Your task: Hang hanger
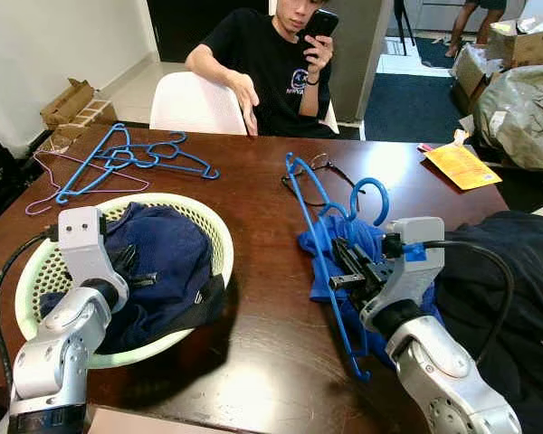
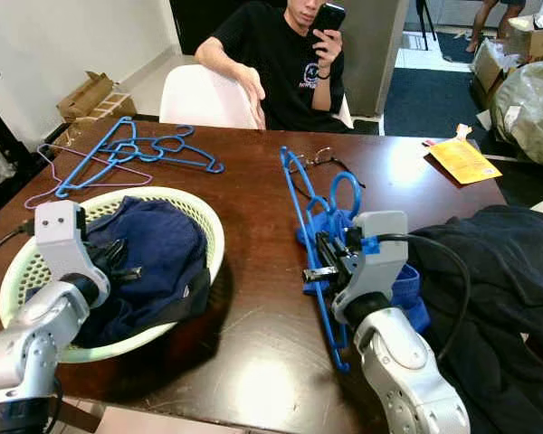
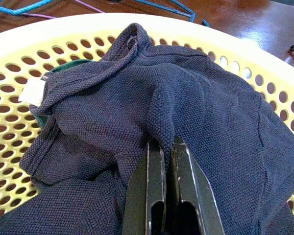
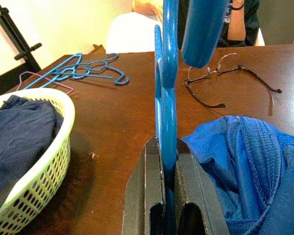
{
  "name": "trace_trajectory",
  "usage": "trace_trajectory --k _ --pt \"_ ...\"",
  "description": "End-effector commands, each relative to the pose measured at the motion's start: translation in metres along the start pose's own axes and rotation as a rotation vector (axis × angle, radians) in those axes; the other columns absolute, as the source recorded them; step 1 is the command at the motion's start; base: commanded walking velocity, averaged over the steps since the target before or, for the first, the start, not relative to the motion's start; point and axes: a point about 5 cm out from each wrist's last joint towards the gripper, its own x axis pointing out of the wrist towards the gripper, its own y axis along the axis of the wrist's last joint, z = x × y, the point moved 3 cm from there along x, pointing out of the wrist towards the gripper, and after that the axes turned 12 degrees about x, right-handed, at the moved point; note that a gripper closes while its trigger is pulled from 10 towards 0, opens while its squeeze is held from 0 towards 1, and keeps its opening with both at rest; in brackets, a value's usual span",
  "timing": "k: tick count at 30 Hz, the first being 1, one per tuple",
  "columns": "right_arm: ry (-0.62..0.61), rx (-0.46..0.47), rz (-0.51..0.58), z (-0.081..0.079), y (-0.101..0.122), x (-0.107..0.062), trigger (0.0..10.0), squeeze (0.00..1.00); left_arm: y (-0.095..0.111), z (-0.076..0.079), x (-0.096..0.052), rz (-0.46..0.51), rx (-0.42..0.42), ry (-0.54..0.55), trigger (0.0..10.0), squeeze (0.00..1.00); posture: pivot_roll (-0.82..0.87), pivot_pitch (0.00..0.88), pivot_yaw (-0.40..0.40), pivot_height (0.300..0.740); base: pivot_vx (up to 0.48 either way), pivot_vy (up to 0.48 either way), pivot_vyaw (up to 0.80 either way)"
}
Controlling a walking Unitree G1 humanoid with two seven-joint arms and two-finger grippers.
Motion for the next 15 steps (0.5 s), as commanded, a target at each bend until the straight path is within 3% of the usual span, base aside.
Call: trace_trajectory --k 1,5,6,7,8,9,10,11,12,13,15 --pt "-0.003 0.002 0.010 0.001 0.002 -0.001 10.0 0.00 -0.002 -0.004 -0.001 -0.020 0.012 0.003 0.0 0.00 0.03 0.088 0.012 0.740 0.000 0.000 0.00" --pt "-0.004 0.002 0.010 0.001 0.002 -0.001 10.0 0.00 0.004 -0.006 0.000 0.003 0.010 0.011 0.0 0.00 0.03 0.088 0.013 0.740 0.000 0.000 0.00" --pt "-0.005 0.003 0.011 0.002 0.002 -0.001 10.0 0.00 0.019 0.000 0.001 0.054 -0.040 -0.025 0.0 0.00 0.03 0.088 0.012 0.740 0.000 0.000 0.00" --pt "-0.005 0.003 0.011 0.002 0.002 -0.001 10.0 0.00 0.019 0.000 0.001 0.054 -0.040 -0.025 0.0 0.00 0.03 0.088 0.012 0.740 0.000 0.000 0.00" --pt "-0.006 0.004 0.011 0.002 0.002 -0.001 10.0 0.00 0.047 0.016 0.000 0.146 -0.097 -0.127 0.0 0.00 0.03 0.088 0.010 0.740 0.000 0.000 0.00" --pt "-0.006 0.004 0.011 0.002 0.002 -0.001 10.0 0.00 0.047 0.016 0.000 0.146 -0.097 -0.127 0.0 0.00 0.03 0.088 0.010 0.740 0.000 0.000 0.00" --pt "-0.007 0.006 0.012 0.002 0.002 -0.001 10.0 0.00 0.090 0.048 -0.011 0.296 -0.162 -0.333 0.0 0.00 0.03 0.088 0.010 0.740 0.000 0.000 0.00" --pt "-0.007 0.006 0.012 0.002 0.002 -0.001 10.0 0.00 0.090 0.048 -0.011 0.296 -0.162 -0.333 0.0 0.00 0.03 0.088 0.010 0.740 0.000 0.000 0.00" --pt "-0.007 0.008 0.011 0.003 0.002 -0.001 10.0 0.00 0.130 0.079 -0.031 0.442 -0.187 -0.548 0.0 0.00 0.03 0.083 0.008 0.740 0.000 0.000 0.00" --pt "-0.008 0.011 0.011 0.003 0.002 0.000 10.0 0.00 0.170 0.108 -0.063 0.602 -0.187 -0.783 0.0 0.00 0.03 0.082 0.008 0.740 0.000 0.000 0.00" --pt "-0.008 0.012 0.011 0.003 0.001 0.000 10.0 0.00 0.182 0.113 -0.072 0.646 -0.179 -0.829 0.0 0.00 0.03 0.079 0.007 0.740 0.000 0.000 0.00"
